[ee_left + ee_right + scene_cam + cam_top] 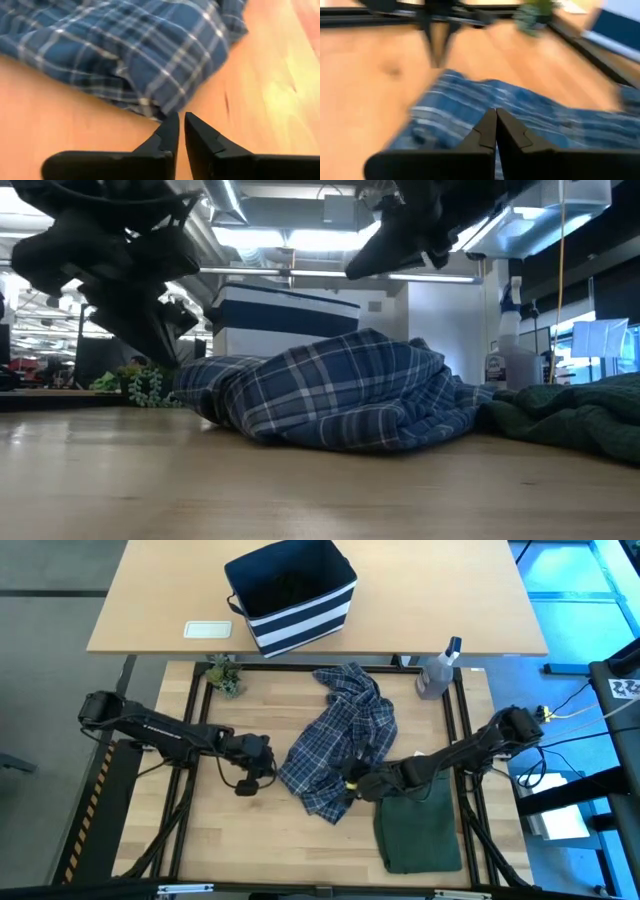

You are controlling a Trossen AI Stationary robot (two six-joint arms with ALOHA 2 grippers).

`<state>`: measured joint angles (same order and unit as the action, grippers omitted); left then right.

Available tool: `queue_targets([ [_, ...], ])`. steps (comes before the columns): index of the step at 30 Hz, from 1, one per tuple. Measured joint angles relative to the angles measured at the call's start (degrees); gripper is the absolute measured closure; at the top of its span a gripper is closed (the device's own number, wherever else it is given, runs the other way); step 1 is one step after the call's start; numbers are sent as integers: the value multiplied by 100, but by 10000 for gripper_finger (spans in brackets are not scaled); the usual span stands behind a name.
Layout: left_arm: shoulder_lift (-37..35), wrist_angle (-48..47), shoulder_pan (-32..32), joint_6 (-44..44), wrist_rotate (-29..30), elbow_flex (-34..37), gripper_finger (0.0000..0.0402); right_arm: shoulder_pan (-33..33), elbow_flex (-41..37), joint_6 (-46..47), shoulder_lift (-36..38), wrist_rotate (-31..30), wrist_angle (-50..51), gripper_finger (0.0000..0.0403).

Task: Fold Laundry from Bin
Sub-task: Fold the blue checkered pants

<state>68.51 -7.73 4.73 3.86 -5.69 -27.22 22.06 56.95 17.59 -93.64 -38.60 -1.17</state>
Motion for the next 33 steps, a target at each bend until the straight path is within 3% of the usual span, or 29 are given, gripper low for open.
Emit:
queue_targets([
  [3, 0, 63, -9, -273, -129, 2, 341, 2, 0, -486, -160, 645, -500, 372],
  [7, 0, 120, -171, -327, -122, 2, 290, 3, 82, -843, -534, 1231, -1004, 312],
  [14, 17, 168, -377, 36, -97, 1, 216, -7, 971, -1550, -1326, 1609, -295, 232],
  [22, 423, 395, -377, 501, -257, -2, 195, -46, 2251, -1680, -1922, 2065, 1457, 231],
  [28, 812, 821, -358, 660, -295, 2, 194, -157, 2665, -1670, -2304, 2579, 1918, 236],
  [33, 1034, 964, -317, 743, -284, -2, 194, -209, 2759, -1650, -2407, 2644, 2112, 237],
])
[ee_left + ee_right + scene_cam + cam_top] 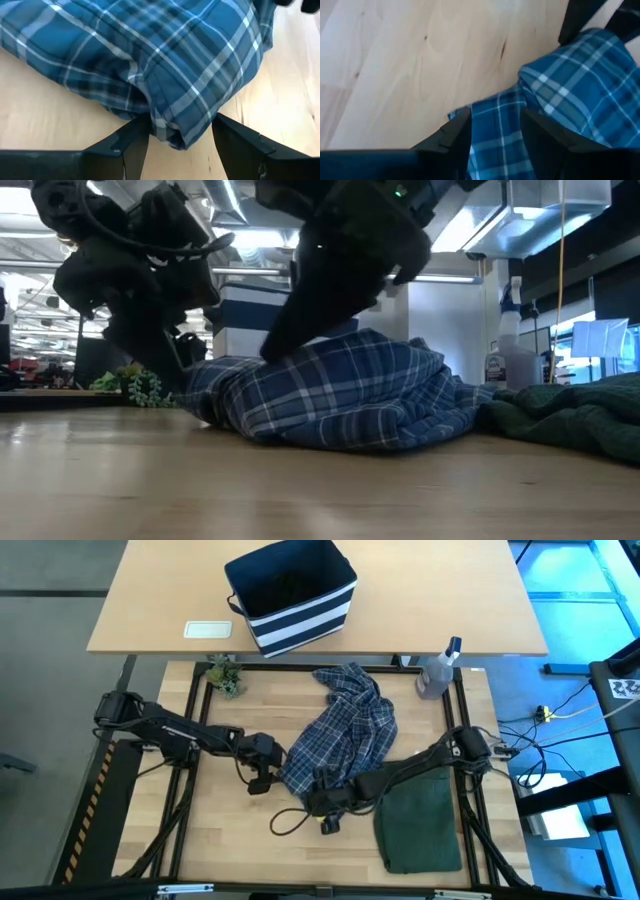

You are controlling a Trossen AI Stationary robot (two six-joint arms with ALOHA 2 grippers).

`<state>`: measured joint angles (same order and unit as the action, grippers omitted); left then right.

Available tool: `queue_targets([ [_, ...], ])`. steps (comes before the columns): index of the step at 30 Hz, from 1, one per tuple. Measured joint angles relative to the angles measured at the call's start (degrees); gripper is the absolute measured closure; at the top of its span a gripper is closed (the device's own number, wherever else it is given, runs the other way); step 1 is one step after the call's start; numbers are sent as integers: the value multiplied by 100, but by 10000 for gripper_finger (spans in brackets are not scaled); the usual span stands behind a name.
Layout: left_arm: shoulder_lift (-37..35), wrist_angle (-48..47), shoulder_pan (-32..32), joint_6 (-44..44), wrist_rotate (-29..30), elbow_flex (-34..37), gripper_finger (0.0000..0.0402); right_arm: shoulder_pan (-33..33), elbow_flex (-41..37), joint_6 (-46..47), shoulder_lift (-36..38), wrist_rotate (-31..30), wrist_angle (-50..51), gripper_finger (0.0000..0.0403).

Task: Fold Laundry from Bin
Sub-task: Fold the blue checkered pants

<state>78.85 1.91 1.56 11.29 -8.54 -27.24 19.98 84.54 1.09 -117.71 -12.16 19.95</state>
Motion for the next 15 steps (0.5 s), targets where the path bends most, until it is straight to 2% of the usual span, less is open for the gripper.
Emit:
queue_targets([
  [15, 66, 379, 2, 79, 105, 2, 198, -163, -5, 342, 1, -50, 439, 237],
])
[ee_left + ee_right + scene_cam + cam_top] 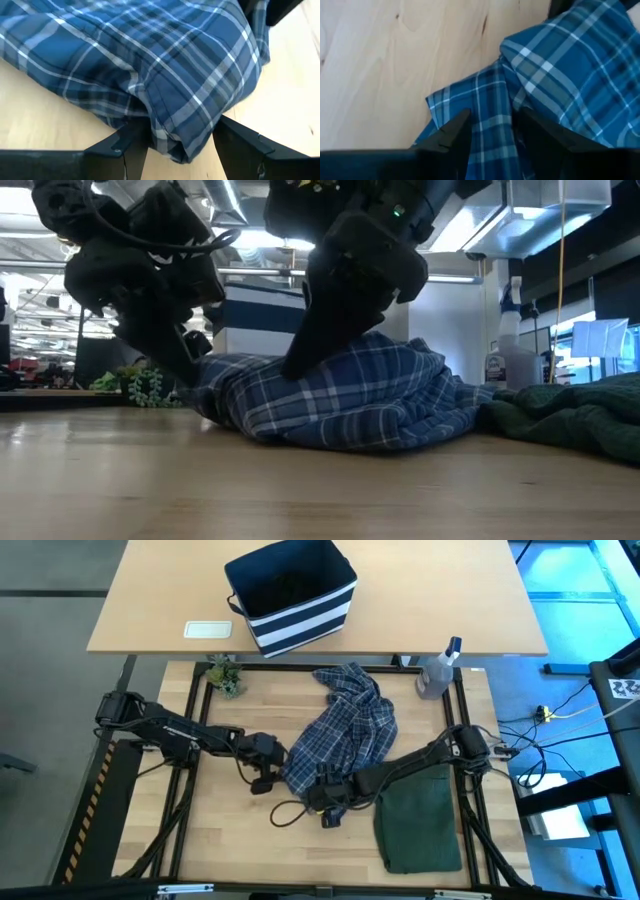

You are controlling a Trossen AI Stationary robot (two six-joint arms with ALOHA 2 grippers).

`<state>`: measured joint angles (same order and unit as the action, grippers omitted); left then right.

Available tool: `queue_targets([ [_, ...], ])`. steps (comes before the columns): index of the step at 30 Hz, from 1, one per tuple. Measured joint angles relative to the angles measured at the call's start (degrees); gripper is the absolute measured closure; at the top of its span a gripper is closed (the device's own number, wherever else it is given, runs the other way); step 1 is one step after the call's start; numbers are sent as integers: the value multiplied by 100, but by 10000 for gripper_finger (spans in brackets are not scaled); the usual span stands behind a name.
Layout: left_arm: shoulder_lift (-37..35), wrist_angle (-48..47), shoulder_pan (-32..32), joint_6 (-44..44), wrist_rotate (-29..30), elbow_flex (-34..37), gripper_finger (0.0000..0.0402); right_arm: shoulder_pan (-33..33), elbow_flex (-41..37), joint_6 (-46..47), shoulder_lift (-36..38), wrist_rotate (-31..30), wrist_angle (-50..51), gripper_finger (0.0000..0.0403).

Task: Fold Laundry from Bin
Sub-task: Fold the blue checkered pants

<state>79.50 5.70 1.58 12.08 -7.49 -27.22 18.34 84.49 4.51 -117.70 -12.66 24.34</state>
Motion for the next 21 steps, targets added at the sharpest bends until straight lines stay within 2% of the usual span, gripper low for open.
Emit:
queue_targets([
  [3, 0, 64, 0, 0, 88, 0, 198, -2, 0, -32, 2, 67, -13, 242],
  [6, 0, 98, 0, 0, 91, 0, 198, 1, 0, -115, 2, 153, -15, 268],
  [10, 0, 100, 0, -10, 166, 0, 203, 1, 0, -158, 2, 473, -36, 338],
  [12, 0, 100, 0, -13, 286, 0, 217, 1, 0, -182, 2, 587, -39, 381],
  [15, -2, 104, 0, -39, 448, 0, 269, 27, 0, -197, 2, 612, -34, 392],
  [19, -29, 92, -32, -231, 520, 0, 379, 91, 9, -346, 6, 592, 146, 400],
  [21, -50, 82, -126, -243, 523, -2, 389, 162, 120, -362, 6, 561, 552, 399],
])
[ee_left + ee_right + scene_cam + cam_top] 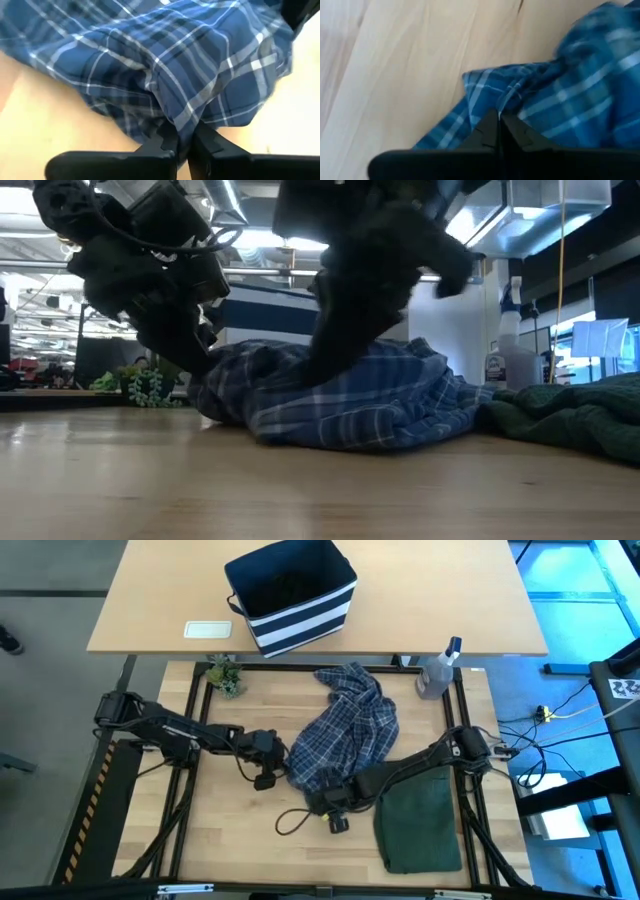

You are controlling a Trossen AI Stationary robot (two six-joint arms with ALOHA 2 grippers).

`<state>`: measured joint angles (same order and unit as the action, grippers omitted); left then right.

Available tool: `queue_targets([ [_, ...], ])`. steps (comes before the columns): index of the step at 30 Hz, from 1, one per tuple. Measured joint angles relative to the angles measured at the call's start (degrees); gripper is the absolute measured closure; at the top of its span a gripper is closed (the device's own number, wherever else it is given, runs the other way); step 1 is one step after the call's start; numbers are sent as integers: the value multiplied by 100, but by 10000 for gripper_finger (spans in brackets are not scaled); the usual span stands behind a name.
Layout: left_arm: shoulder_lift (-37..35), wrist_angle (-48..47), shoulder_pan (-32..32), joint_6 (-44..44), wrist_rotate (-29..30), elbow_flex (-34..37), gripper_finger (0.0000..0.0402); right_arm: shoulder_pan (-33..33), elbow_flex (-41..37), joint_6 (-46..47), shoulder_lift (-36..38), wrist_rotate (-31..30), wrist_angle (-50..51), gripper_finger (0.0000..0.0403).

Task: Fold Laundry from Bin
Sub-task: Fold the blue checkered pants

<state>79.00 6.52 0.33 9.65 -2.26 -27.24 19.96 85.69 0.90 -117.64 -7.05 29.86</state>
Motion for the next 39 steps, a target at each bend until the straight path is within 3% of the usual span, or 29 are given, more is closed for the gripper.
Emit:
queue_targets([
  [10, -731, -691, -633, -240, 149, -3, 399, 445, 795, -65, 7, -417, 2097, 401],
  [16, -1401, -719, -851, -339, 128, -7, 400, 478, 1272, 210, 7, -979, 2970, 402],
  [19, -1573, -780, -871, -581, 21, -44, 400, 387, 1332, 232, 7, -1091, 2817, 402],
  [24, -1832, -985, -869, -1192, -171, -202, 374, 159, 1330, 230, 7, -788, 2435, 402],
  [36, -2212, -3250, -869, -1598, 508, -1078, 282, -54, 1329, 226, 5, -781, 2340, 402],
  [39, -2271, -3195, -804, -1321, -173, -1122, 278, -54, 1327, 210, 5, -781, 2316, 402],
])
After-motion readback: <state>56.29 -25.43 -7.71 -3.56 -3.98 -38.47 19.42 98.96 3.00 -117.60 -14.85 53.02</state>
